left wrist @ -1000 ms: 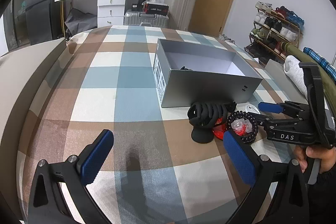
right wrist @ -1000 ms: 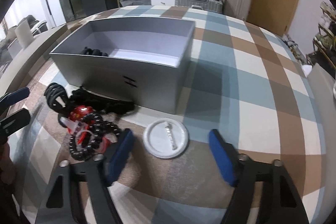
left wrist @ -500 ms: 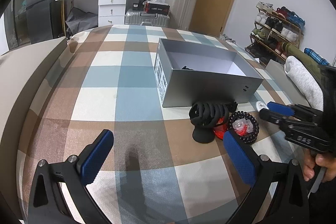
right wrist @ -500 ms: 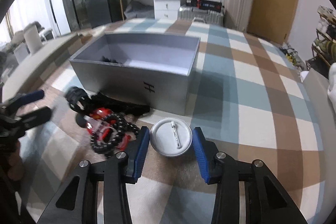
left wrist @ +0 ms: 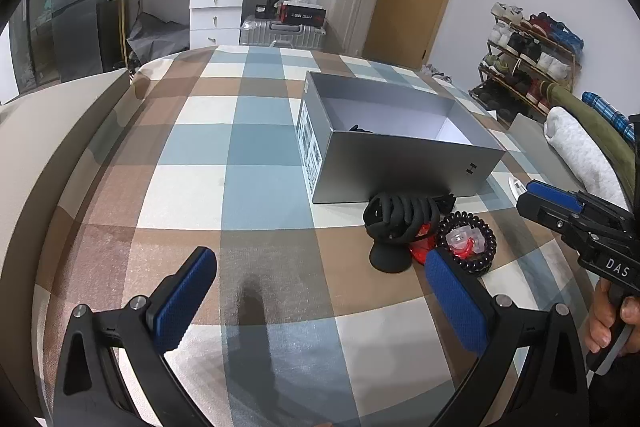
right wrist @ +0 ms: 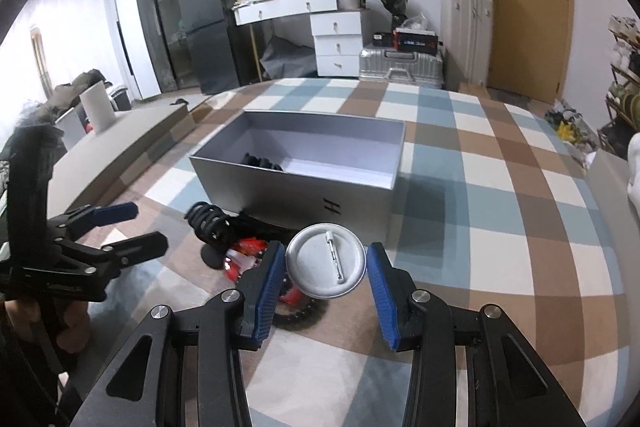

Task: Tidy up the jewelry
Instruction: 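Grasp another black claw clip with the left tool while the right tool holds the lid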

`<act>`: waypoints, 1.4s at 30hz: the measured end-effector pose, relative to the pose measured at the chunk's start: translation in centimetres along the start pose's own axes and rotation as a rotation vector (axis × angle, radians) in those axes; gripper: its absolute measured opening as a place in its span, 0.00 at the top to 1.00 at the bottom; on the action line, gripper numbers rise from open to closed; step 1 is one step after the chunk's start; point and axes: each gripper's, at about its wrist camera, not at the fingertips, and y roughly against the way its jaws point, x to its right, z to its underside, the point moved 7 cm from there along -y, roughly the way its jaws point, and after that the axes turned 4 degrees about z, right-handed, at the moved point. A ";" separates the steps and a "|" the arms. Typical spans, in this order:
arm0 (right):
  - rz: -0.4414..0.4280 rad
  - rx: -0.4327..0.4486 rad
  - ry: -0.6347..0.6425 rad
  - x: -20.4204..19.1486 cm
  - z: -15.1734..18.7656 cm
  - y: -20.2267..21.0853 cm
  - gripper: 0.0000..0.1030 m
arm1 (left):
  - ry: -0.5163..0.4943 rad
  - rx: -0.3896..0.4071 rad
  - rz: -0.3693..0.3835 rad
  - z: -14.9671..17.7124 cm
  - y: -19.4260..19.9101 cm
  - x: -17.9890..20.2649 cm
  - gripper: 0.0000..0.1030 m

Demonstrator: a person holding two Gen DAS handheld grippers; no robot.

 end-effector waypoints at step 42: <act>-0.035 0.030 -0.047 1.1 -0.5 1.4 0.60 | -0.046 -0.123 0.046 -0.9 -3.8 3.4 0.33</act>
